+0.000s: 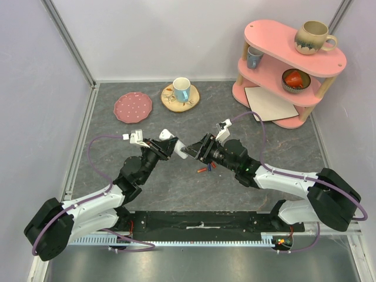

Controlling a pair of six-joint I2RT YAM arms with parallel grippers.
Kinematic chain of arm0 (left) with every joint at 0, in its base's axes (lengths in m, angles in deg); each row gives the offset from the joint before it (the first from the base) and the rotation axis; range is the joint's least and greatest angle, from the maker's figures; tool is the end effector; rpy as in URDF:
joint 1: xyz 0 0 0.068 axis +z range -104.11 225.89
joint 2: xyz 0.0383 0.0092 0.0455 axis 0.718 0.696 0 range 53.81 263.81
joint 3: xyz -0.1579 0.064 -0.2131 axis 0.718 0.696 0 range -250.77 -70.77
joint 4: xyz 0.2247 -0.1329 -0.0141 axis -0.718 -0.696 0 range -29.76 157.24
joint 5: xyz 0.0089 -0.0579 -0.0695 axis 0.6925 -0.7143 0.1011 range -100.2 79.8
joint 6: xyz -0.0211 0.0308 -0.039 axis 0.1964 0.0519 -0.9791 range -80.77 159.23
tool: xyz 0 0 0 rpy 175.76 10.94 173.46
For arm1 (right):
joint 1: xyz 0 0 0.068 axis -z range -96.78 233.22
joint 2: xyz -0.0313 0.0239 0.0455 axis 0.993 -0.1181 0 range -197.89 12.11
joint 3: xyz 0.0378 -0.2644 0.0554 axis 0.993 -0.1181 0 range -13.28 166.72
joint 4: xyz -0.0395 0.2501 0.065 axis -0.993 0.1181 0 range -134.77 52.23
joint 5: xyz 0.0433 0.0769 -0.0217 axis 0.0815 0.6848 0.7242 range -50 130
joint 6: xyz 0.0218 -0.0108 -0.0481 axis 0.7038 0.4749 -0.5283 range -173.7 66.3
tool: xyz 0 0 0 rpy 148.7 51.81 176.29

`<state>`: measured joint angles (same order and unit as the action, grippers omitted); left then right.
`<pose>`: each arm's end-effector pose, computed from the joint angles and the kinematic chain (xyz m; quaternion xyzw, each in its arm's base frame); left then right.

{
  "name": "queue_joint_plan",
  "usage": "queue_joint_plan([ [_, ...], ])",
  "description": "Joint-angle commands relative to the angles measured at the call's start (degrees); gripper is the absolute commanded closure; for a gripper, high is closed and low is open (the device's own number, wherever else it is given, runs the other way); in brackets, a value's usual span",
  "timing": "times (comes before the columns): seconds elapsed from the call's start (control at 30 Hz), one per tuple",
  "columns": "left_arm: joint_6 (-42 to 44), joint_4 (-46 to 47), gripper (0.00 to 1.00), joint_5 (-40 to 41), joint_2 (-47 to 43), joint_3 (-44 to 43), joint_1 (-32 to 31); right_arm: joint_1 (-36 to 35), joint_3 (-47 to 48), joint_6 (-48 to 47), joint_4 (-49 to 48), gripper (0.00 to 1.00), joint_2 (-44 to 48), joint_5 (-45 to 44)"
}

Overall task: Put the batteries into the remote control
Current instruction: Remove the battery cover from the remote control.

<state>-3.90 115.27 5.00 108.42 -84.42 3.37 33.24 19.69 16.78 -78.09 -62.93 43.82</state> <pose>0.1530 -0.1276 0.2267 -0.1027 0.6558 -0.4407 0.6043 0.1797 0.2176 0.2323 0.1136 0.7503 0.5774 0.3012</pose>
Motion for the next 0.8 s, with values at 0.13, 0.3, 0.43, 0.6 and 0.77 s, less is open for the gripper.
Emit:
queue_joint_plan([
  [0.13, 2.35, 0.84, 0.98, -0.61, -0.12, -1.99, -1.6, -0.12, 2.98, 0.01, -2.19, 0.33, 1.74, 0.84],
  [0.3, 2.53, 0.31, 0.98, 0.09, -0.03, -2.17, -1.51, -0.12, 2.8, 0.01, -1.92, 0.33, 2.01, 0.84],
  [0.43, 2.53, 0.4, 0.98, 0.27, -0.12, -2.17, -1.6, -0.12, 2.54, -0.08, -1.57, 0.33, 2.45, 0.84],
  [0.6, 2.7, -0.13, 0.98, 0.62, -0.29, -2.26, -1.51, -0.12, 2.27, 0.01, -1.31, 0.33, 2.98, 0.49],
  [0.77, 2.62, -0.57, 0.98, 1.06, -0.38, -2.43, -1.6, -0.12, 2.27, -0.17, -1.05, 0.33, 3.33, 0.67],
])
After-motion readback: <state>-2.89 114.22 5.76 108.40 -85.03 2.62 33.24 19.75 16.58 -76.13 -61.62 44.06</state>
